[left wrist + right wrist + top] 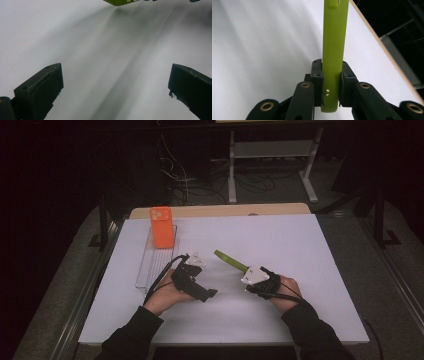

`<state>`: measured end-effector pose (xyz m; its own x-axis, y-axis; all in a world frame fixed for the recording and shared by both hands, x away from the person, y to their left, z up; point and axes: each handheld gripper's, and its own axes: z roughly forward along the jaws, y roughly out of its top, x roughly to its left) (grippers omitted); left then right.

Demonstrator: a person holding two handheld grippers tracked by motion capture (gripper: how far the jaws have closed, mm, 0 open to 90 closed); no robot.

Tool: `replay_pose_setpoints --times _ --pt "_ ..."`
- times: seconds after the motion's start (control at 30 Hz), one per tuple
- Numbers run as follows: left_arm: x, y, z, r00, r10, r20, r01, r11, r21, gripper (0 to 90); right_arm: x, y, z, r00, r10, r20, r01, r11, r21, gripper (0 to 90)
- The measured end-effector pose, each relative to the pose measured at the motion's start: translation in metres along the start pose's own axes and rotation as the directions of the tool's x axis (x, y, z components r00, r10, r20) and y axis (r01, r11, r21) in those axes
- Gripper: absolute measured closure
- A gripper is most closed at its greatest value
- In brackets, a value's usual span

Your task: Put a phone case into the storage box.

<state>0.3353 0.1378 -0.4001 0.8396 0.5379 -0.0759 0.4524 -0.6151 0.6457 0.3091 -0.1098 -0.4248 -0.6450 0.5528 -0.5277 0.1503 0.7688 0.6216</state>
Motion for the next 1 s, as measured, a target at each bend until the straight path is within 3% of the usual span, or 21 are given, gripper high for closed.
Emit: replay_pose_setpoints --times 0.03,0.07,0.13,0.23,0.27,0.3,0.33,0.37,0.43,0.53,0.6,0.63,0.67,0.7,0.73,0.8,0.97,1.0 --pt "0.0 0.0 0.0 1.0 0.0 -0.001 0.0 1.0 0.001 0.0 -0.001 0.0 0.0 0.9996 0.025 -0.015 -0.025 1.0 0.001 75.7" --pt "0.0 0.0 0.0 1.0 0.0 0.001 0.0 1.0 -0.001 0.0 -0.002 0.001 0.0 0.9963 0.078 -0.035 -0.078 0.997 -0.005 75.7" --pt "0.0 0.0 0.0 1.0 -0.005 0.002 0.005 1.0 -0.006 0.0 -0.005 0.0 -0.001 0.9879 0.141 -0.065 -0.142 0.99 -0.008 75.7" --pt "0.002 0.0 -0.001 0.9999 -0.015 0.009 0.015 0.9999 -0.008 0.0 -0.011 -0.001 -0.001 0.9593 0.254 -0.123 -0.256 0.967 0.003 75.7" --pt "0.003 0.001 -0.001 0.9997 -0.021 0.011 0.021 0.9997 -0.015 0.0 -0.012 -0.002 0.0 0.9532 0.27 -0.135 -0.272 0.962 0.008 75.8" --pt "0.002 0.002 0.0 0.9986 -0.048 0.021 0.049 0.9982 -0.035 0.0 -0.013 -0.002 0.0 0.9404 0.306 -0.149 -0.307 0.951 0.013 75.7" --pt "0.003 0.003 0.0 0.9993 -0.03 0.021 0.03 0.9992 -0.026 0.0 -0.015 -0.003 0.0 0.9326 0.322 -0.163 -0.324 0.946 0.017 75.7" --pt "0.001 0.003 0.001 0.9987 -0.048 0.017 0.049 0.9978 -0.045 0.0 -0.016 -0.004 0.001 0.9224 0.343 -0.177 -0.346 0.938 0.019 75.7" --pt "0.003 0.005 0.001 0.9993 -0.033 0.018 0.033 0.999 -0.031 0.0 -0.019 -0.006 0.003 0.9059 0.376 -0.195 -0.379 0.925 0.024 75.7" --pt "0.004 0.007 0.002 0.9983 -0.053 0.023 0.054 0.9974 -0.047 0.0 -0.023 -0.008 0.005 0.8727 0.435 -0.221 -0.438 0.898 0.038 75.7" --pt "0.006 0.008 0.002 0.9978 -0.063 0.023 0.064 0.9957 -0.067 0.0 -0.024 -0.008 0.005 0.8335 0.497 -0.241 -0.502 0.864 0.045 75.8" --pt "0.007 0.009 0.001 0.9978 -0.061 0.024 0.063 0.9956 -0.069 0.0 -0.024 -0.008 0.005 0.8005 0.539 -0.262 -0.545 0.837 0.056 75.7" --pt "0.006 0.01 0.002 0.9962 -0.083 0.028 0.085 0.9928 -0.085 0.0 -0.025 -0.009 0.005 0.7934 0.546 -0.268 -0.554 0.831 0.054 75.7" --pt "0.007 0.012 0.002 0.9967 -0.078 0.024 0.079 0.9936 -0.081 0.0 -0.025 -0.009 0.006 0.7809 0.561 -0.276 -0.57 0.82 0.052 75.7" --pt "0.008 0.013 0.002 0.9966 -0.08 0.021 0.082 0.9922 -0.094 0.0 -0.025 -0.009 0.005 0.773 0.567 -0.285 -0.577 0.815 0.054 75.7" --pt "0.009 0.016 0.003 0.9956 -0.088 0.034 0.091 0.99 -0.107 0.0 -0.026 -0.009 0.005 0.7778 0.558 -0.29 -0.572 0.819 0.042 75.7" --pt "0.012 0.026 0.004 0.9926 -0.105 0.06 0.113 0.9827 -0.147 0.0 -0.026 -0.007 0.003 0.7587 0.575 -0.306 -0.593 0.804 0.039 75.7" --pt "0.012 0.029 0.004 0.9927 -0.105 0.061 0.113 0.9816 -0.154 0.0 -0.026 -0.007 0.003 0.7616 0.571 -0.307 -0.591 0.806 0.032 75.7"
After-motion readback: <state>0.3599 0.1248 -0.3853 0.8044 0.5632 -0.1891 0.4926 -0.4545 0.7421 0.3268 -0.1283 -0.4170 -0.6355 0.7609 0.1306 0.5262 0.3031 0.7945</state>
